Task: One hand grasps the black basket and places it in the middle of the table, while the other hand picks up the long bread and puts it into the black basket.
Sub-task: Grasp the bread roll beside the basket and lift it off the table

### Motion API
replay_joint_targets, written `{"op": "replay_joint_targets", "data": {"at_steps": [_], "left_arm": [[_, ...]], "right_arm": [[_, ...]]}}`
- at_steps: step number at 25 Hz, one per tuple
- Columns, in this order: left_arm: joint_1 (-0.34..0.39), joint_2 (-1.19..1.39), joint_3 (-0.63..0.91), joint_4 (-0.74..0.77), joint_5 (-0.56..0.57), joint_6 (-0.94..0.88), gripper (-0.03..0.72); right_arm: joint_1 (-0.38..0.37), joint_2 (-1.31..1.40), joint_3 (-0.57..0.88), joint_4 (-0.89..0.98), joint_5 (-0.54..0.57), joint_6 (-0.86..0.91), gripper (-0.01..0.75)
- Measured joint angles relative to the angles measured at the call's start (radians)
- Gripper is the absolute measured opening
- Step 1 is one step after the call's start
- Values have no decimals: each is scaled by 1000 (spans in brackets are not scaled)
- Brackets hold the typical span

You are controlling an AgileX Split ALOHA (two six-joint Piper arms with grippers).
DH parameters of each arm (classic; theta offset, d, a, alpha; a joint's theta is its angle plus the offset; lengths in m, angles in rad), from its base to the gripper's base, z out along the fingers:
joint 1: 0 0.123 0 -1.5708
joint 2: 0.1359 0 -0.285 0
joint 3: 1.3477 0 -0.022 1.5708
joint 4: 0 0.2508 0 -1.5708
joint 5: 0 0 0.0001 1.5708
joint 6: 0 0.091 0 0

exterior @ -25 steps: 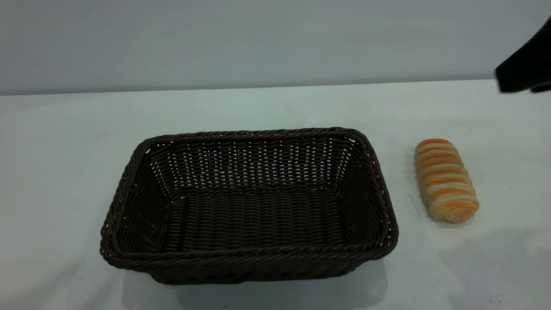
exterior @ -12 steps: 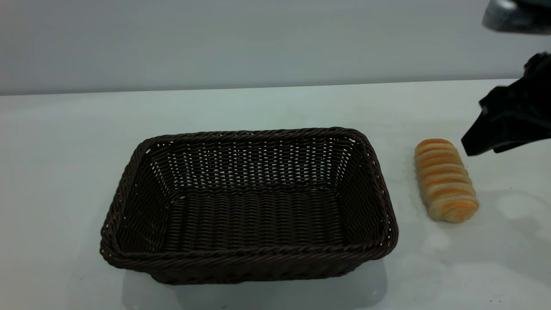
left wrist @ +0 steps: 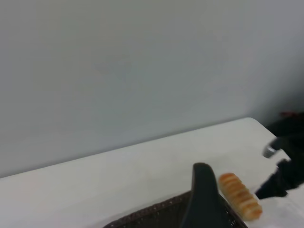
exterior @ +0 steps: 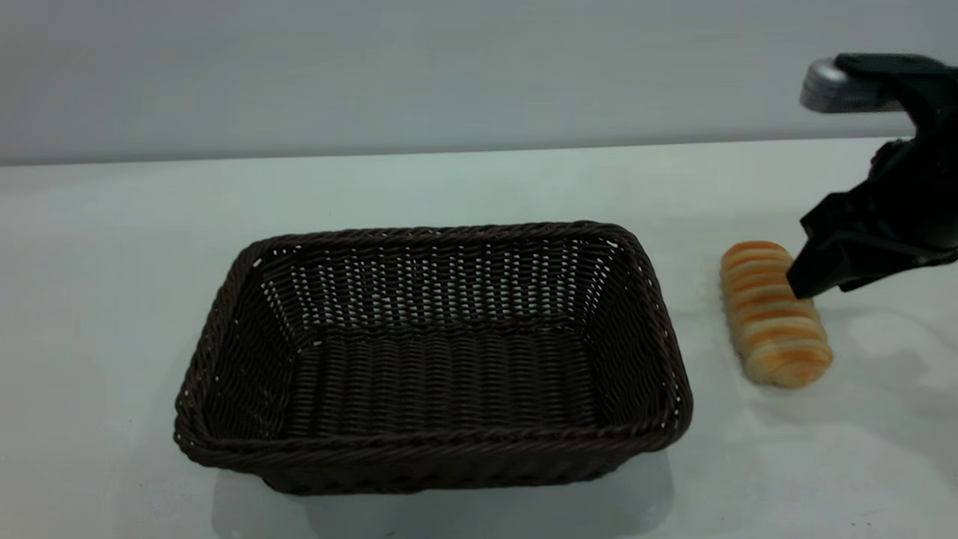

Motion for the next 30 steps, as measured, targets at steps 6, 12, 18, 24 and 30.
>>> {"op": "replay_joint_targets", "data": {"at_steps": [6,12,18,24,30], "left_arm": [[0,-35,0,-42,20,45,586],[0,-41,0,-42,21,62,586],[0,-41,0,-44,21,66,585],[0,-41,0,-44,21,69,585],[0,-41,0,-45,21,70,585]], "right_arm": [[0,82,-56,1,-10,0,371],[0,143,-75,5,-13,-1,371],[0,191,-77,12,-20,-4,371],[0,231,-85,31,-30,-5,363],[0,237,-85,41,-38,-25,85]]}}
